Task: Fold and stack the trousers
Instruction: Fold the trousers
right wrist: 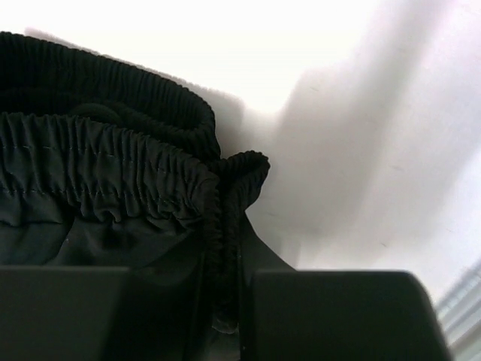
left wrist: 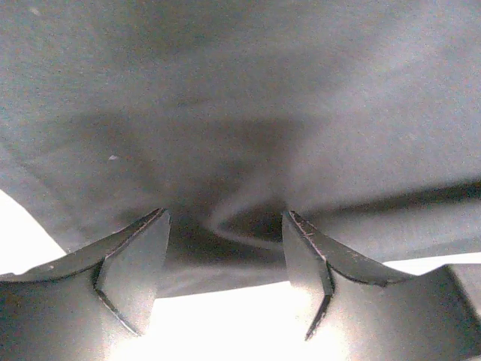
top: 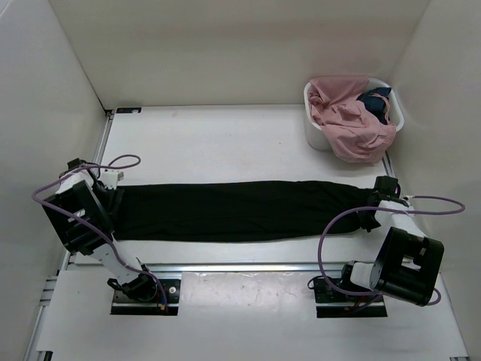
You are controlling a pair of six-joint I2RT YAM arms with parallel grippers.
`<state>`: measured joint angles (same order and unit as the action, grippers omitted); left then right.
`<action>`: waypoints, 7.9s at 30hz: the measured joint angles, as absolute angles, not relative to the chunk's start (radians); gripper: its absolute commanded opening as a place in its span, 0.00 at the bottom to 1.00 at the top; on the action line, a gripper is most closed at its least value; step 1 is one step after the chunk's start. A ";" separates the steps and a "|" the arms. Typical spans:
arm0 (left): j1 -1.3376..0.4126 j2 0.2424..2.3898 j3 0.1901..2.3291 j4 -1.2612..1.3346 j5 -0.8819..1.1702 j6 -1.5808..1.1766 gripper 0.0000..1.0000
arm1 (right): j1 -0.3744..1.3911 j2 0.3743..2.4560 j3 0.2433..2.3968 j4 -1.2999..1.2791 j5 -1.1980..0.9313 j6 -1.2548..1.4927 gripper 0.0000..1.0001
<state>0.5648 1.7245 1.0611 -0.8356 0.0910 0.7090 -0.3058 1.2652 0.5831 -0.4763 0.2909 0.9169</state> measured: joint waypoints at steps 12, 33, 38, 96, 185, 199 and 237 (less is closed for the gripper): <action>0.166 1.654 1.447 -1.051 0.216 0.785 0.78 | -0.308 1.279 0.577 -0.392 0.234 0.916 0.00; -0.729 2.099 1.624 -1.057 0.462 0.608 0.75 | -0.308 1.243 0.561 -0.422 0.233 0.879 0.00; -0.737 2.110 1.586 -1.046 0.440 0.593 0.71 | -0.308 1.240 0.560 -0.424 0.235 0.874 0.00; -0.488 1.632 1.055 -0.931 -0.088 0.455 0.68 | -0.175 0.945 0.720 -0.693 0.107 0.544 0.00; -0.287 1.755 0.995 -0.917 -0.356 0.361 0.82 | 1.104 1.632 1.225 -1.017 1.023 1.066 0.00; -0.291 1.815 1.044 -0.970 -0.367 0.368 0.82 | 1.218 1.920 1.377 -0.907 0.917 1.083 0.82; -0.175 1.549 0.907 -0.901 -0.334 0.400 0.84 | -0.041 1.378 0.618 -0.222 -0.282 0.397 0.58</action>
